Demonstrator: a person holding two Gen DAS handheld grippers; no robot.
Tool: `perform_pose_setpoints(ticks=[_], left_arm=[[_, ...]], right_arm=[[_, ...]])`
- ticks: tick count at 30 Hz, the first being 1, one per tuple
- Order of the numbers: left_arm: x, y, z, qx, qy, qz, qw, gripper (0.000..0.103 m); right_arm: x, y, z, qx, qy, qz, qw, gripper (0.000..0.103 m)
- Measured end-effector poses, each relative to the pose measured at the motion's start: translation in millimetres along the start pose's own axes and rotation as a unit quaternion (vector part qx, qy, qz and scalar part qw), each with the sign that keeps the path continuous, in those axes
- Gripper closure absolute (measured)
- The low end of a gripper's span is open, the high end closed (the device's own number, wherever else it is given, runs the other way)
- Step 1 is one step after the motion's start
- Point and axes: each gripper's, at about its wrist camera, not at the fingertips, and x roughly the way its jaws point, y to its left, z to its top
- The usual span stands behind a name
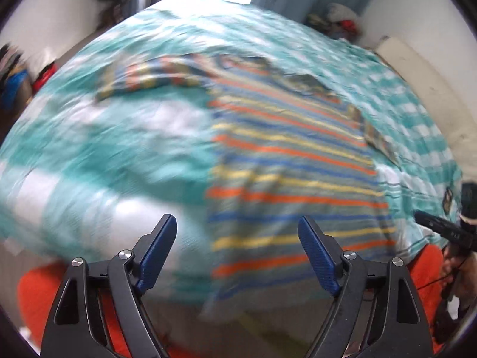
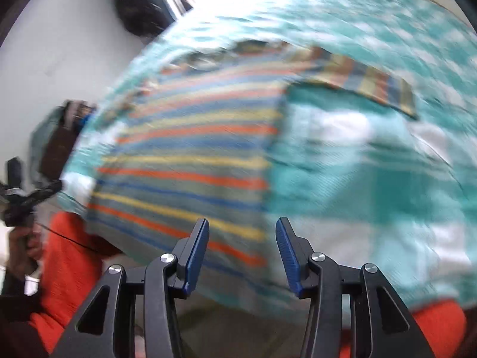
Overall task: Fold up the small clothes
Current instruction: 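Open both grippers and release the sweater hem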
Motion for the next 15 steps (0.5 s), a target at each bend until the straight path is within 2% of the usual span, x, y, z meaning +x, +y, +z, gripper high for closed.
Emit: perform_pose_setpoints(ticks=[2, 4, 7, 8, 10, 15], left_arm=[[22, -19, 2, 0.014, -0.01, -0.007, 0.9998, 0.014], [56, -31, -3, 0.015, 0.002, -0.009, 0.9998, 0.013], [96, -31, -19, 0.033, 0.039, 0.031, 0.9982, 0.014], [97, -32, -26, 0.048, 0.03, 0.037, 0.9977, 0.013], [95, -37, -35, 0.087, 0.011, 0.047, 0.9951, 0.009], [94, -39, -33, 0.084, 0.018, 0.056, 0.9947, 0.007]], right_arm=[[25, 15, 5, -0.007, -0.012, 0.022, 1.0, 0.056], [53, 26, 4, -0.017, -0.015, 0.022, 0.999, 0.056], [105, 26, -11, -0.015, 0.041, -0.009, 0.999, 0.056], [113, 23, -16, -0.013, 0.039, -0.012, 0.999, 0.056], [110, 23, -21, -0.017, 0.019, -0.014, 1.0, 0.056], [108, 21, -22, -0.011, 0.017, -0.019, 1.0, 0.056]])
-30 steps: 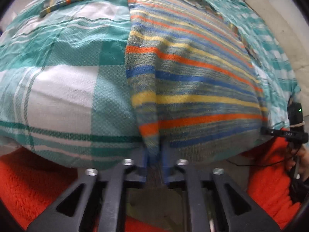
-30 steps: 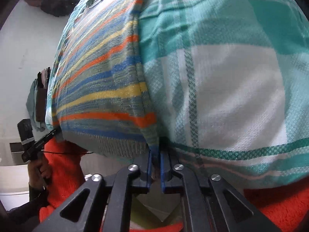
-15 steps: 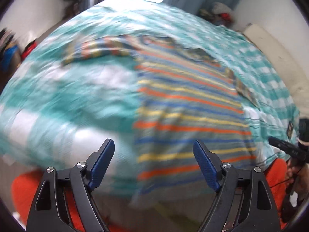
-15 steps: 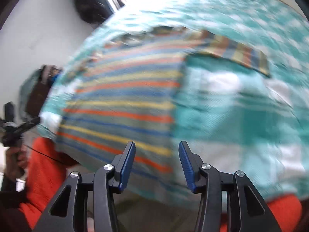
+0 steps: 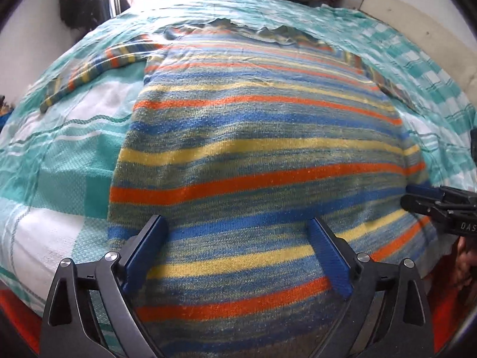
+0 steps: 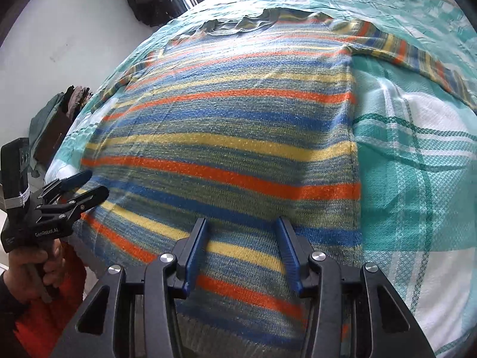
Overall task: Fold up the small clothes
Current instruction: 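Open both grippers and release the sweater hem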
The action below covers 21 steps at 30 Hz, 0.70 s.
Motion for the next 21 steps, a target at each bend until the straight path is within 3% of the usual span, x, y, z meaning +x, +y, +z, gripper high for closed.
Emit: perform_pose_setpoints(ticks=[15, 18, 21], left_arm=[[-3, -3, -4, 0.004, 0.004, 0.008, 1.0, 0.005], [-13, 2, -3, -0.018, -0.002, -0.009, 0.9998, 0.005], [-32, 14, -5, -0.06, -0.029, -0.052, 0.9964, 0.005]], right_arm=[[2, 5, -2, -0.007, -0.01, -0.003, 1.0, 0.055], [-14, -5, 9, 0.023, 0.0, 0.031, 0.999, 0.055], [-52, -42, 25, 0.083, -0.053, 0.074, 0.992, 0.054]])
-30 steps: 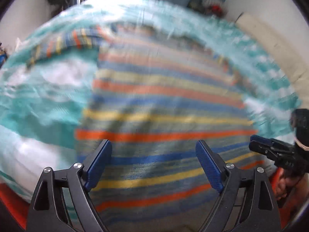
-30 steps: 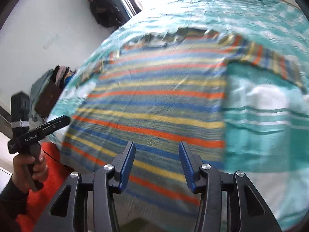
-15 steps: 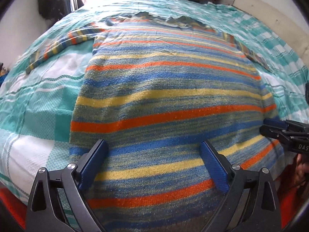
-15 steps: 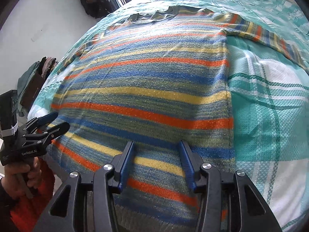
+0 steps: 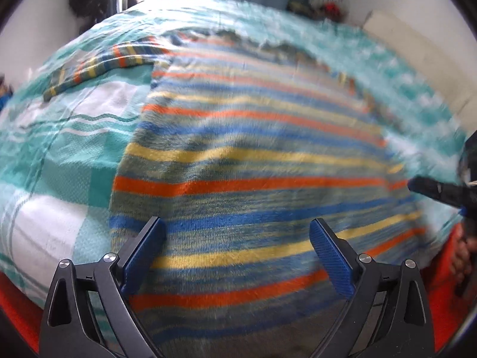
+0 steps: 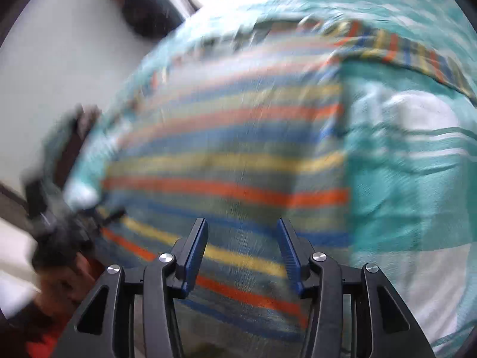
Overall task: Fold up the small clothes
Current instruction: 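Open both grippers and release the sweater hem, then grasp the striped sleeve with the right gripper and lay it across the body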
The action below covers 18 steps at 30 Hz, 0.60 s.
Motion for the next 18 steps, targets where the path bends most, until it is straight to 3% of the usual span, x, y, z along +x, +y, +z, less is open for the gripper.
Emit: perform_pose_setpoints(ticks=[4, 7, 10, 14, 18], left_arm=[[-19, 11, 4, -0.038, -0.038, -0.01, 0.9985, 0.005], [-21, 15, 8, -0.055, -0.053, -0.006, 0.9971, 0.005], [-13, 17, 10, -0.062, -0.043, -0.003, 0.9971, 0.005], [-1, 16, 9, -0.06, -0.022, 0.007, 0.998, 0.005], [4, 16, 8, -0.051, -0.015, 0.014, 0.9985, 0.005]], right_arm=[[-56, -85, 52, 0.084, -0.088, -0.032, 0.992, 0.046], [-75, -174, 80, 0.207, -0.121, -0.05, 0.97, 0.045], [-68, -241, 87, 0.322, -0.129, -0.009, 0.938, 0.045], [-37, -285, 97, 0.405, -0.126, 0.021, 0.905, 0.045], [-17, -306, 102, 0.444, -0.162, -0.004, 0.881, 0.053]])
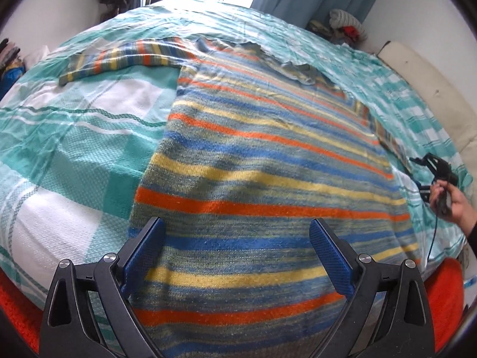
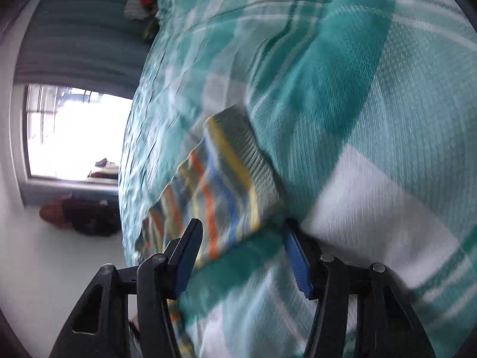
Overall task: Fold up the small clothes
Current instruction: 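Grasp the striped sleeve with the right gripper and lay it across the body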
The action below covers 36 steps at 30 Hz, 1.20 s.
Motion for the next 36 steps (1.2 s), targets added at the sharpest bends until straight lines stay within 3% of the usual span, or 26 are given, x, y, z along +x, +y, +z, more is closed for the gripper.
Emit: perform_pose_setpoints(ticks=[2, 4, 7, 9, 11, 14, 16, 17, 18, 19, 21, 23, 25, 28, 32, 34, 36], left_arm=[[2, 1, 0, -0.001, 0.002, 0.0, 1.0, 0.005], [2, 2, 0, -0.003, 0.002, -0.001, 1.0, 0.005], [1, 4, 0, -0.004, -0.001, -0.005, 1.0, 0.005], [0, 5, -1, -0.006, -0.003, -0.01, 0.9999, 0.005], [0, 7, 0, -0.011, -0.004, -0.018, 0.9998, 0.005], [0, 8, 2, -0.015, -0.005, -0.026, 0.9995, 0.005], [-2, 10, 3, -0.02, -0.007, -0.032, 0.9993, 0.005], [-3, 11, 3, -0.022, -0.007, -0.034, 0.9991, 0.005], [-4, 13, 2, -0.026, -0.008, -0.037, 0.9989, 0.006], [-5, 15, 1, -0.028, -0.008, -0.038, 0.9988, 0.006], [-7, 19, 0, -0.033, -0.01, -0.041, 0.9986, 0.006], [-10, 21, 0, -0.039, -0.011, -0.046, 0.9981, 0.006], [-10, 23, 2, -0.044, -0.011, -0.052, 0.9976, 0.006], [-7, 22, 4, -0.046, -0.011, -0.055, 0.9974, 0.006], [-5, 18, 6, -0.036, -0.01, -0.05, 0.9981, 0.006], [-8, 18, 8, -0.038, -0.006, -0.05, 0.998, 0.006], [-15, 21, 21, -0.062, -0.011, -0.076, 0.9951, 0.006]], right_arm=[[4, -2, 4, 0.01, -0.023, -0.008, 1.0, 0.066], [5, -2, 8, 0.012, -0.039, -0.033, 0.999, 0.096], [-10, 21, 8, -0.026, -0.066, -0.053, 0.996, 0.097], [-24, 77, -2, -0.13, -0.076, -0.049, 0.987, 0.097], [-29, 143, -29, -0.243, -0.061, -0.033, 0.967, 0.097], [-17, 245, -100, -0.391, 0.0, 0.019, 0.92, 0.097], [2, 287, -151, -0.454, 0.056, 0.049, 0.888, 0.092], [18, 304, -179, -0.477, 0.093, 0.058, 0.872, 0.084], [32, 313, -200, -0.491, 0.121, 0.061, 0.861, 0.051], [45, 319, -216, -0.503, 0.137, 0.058, 0.851, 0.028], [54, 322, -235, -0.527, 0.139, 0.06, 0.836, 0.028], [52, 320, -227, -0.524, 0.14, 0.07, 0.837, 0.029], [45, 311, -203, -0.499, 0.134, 0.08, 0.852, 0.029], [42, 291, -166, -0.455, 0.115, 0.051, 0.882, 0.031], [50, 263, -131, -0.417, 0.108, -0.002, 0.902, 0.037], [50, 248, -132, -0.433, 0.11, -0.031, 0.894, 0.037], [54, 231, -145, -0.481, 0.112, -0.066, 0.867, 0.037]])
